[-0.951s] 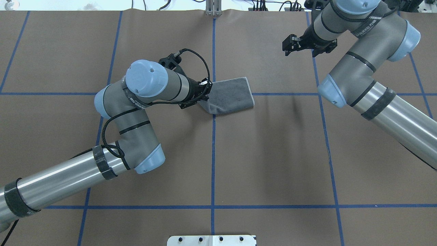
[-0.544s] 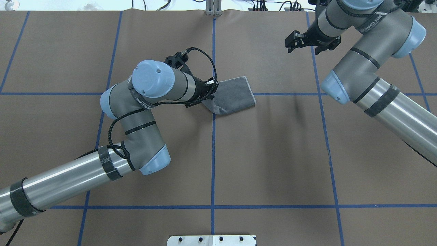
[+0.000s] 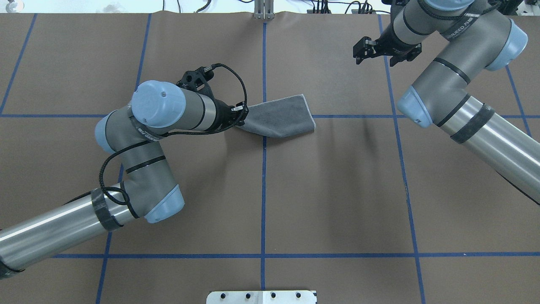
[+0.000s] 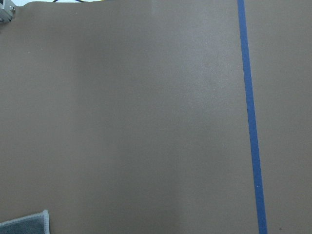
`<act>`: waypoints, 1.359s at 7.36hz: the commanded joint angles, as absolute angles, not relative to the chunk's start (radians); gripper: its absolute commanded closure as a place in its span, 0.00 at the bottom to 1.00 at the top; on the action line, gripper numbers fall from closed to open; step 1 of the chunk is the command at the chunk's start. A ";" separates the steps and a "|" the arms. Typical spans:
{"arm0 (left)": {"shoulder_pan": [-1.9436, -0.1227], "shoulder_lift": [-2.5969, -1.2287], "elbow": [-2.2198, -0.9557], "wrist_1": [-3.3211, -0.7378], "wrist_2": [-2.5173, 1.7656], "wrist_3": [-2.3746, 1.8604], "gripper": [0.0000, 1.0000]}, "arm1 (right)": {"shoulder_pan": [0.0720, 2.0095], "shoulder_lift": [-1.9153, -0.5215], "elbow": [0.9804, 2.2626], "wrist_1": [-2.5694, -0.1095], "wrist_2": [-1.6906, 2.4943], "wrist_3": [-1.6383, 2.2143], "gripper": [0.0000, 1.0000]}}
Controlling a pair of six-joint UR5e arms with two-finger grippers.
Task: Fold towel twice with both arms
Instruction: 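Lift the strip's end with the left gripper and pull it back, then fold the held end over onto the strip's other half with the left gripper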
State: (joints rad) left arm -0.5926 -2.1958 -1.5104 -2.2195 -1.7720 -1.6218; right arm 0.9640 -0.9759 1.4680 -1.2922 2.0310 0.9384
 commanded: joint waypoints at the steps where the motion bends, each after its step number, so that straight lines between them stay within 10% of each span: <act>1: -0.594 -2.071 -1.600 -2.224 -1.773 -1.556 1.00 | 0.963 -0.976 1.468 -1.292 2.031 0.940 0.01; 5: -0.588 -1.986 -1.674 -2.221 -1.769 -1.494 1.00 | 0.963 -0.976 1.476 -1.292 2.031 0.940 0.01; 10: -0.546 -2.224 -1.519 -2.210 -1.674 -1.499 1.00 | 0.965 -0.973 1.477 -1.292 2.031 0.942 0.01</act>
State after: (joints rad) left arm -0.5640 -2.1694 -1.5580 -2.2116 -1.7122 -1.4986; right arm 0.9642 -0.9727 1.4771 -1.2916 2.0310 0.9417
